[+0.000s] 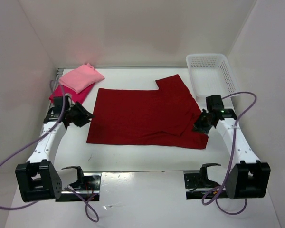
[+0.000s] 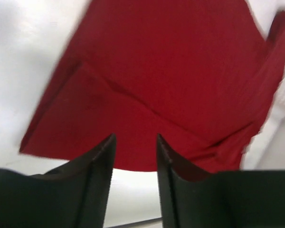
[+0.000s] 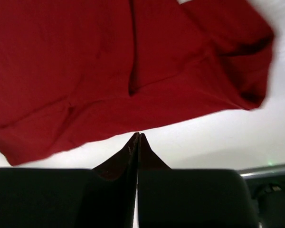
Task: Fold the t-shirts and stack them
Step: Fold the flattened tshirt in 1/3 of the way
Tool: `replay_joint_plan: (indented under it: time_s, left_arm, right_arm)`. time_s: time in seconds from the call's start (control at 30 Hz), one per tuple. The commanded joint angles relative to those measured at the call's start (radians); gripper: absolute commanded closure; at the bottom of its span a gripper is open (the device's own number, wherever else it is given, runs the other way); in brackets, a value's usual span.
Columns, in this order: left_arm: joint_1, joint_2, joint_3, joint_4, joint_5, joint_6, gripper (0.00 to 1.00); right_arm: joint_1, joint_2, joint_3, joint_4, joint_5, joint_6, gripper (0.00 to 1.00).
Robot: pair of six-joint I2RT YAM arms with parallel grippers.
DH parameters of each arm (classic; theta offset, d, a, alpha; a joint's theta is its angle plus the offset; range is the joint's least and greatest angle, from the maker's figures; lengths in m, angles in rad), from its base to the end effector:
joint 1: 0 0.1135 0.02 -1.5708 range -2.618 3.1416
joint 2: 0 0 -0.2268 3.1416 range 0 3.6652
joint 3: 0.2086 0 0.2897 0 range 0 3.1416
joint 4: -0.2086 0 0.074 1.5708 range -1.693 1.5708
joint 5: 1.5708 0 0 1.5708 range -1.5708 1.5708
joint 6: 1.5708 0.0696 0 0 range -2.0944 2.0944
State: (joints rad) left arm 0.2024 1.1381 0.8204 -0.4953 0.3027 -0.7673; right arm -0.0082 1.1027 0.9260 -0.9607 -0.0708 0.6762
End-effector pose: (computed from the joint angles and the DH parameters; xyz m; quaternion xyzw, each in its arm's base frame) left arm 0.3073 0.0419 0.1858 -0.3787 0.8386 -0.2364 0.3121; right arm 0.2675 0.0027 0.1950 0.3203 0.9220 0.1031 0.1917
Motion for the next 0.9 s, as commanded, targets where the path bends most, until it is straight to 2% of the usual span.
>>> replay_joint_plan:
  time_s: [0.0,0.07,0.1,0.17,0.2,0.3,0.53,0.77,0.87]
  left_arm:
    - [-0.150,0.034,0.037,0.110,-0.103,0.025,0.55]
    - [-0.199,0.075,0.046,0.127,-0.116,0.025,0.57]
    - [-0.251,0.087,0.046,0.161,-0.116,0.013,0.57]
    - [-0.303,0.126,0.037,0.228,-0.099,-0.029,0.57]
    - [-0.354,0.143,0.037,0.244,-0.099,-0.041,0.57]
    - [-0.415,0.218,0.037,0.285,-0.099,-0.063,0.57]
    - [-0.452,0.267,-0.018,0.308,-0.165,-0.037,0.57]
    - [-0.353,0.298,-0.063,0.317,-0.143,-0.026,0.57]
    - [-0.353,0.327,-0.063,0.342,-0.119,-0.036,0.57]
  right_arm:
    - [0.066,0.068,-0.085,0.224,-0.125,0.032,1.00]
    - [0.086,0.108,-0.116,0.269,-0.146,0.060,0.93]
    - [0.114,0.120,-0.127,0.318,-0.146,0.069,0.78]
    - [0.151,0.172,-0.147,0.355,-0.156,0.089,0.66]
    - [0.165,0.190,-0.147,0.385,-0.156,0.089,0.63]
    - [0.217,0.250,-0.147,0.425,-0.132,0.118,0.55]
    - [0.229,0.345,-0.147,0.462,-0.049,0.129,0.53]
    - [0.229,0.251,-0.167,0.409,0.048,0.147,0.53]
    - [0.229,0.285,-0.176,0.418,0.048,0.148,0.53]
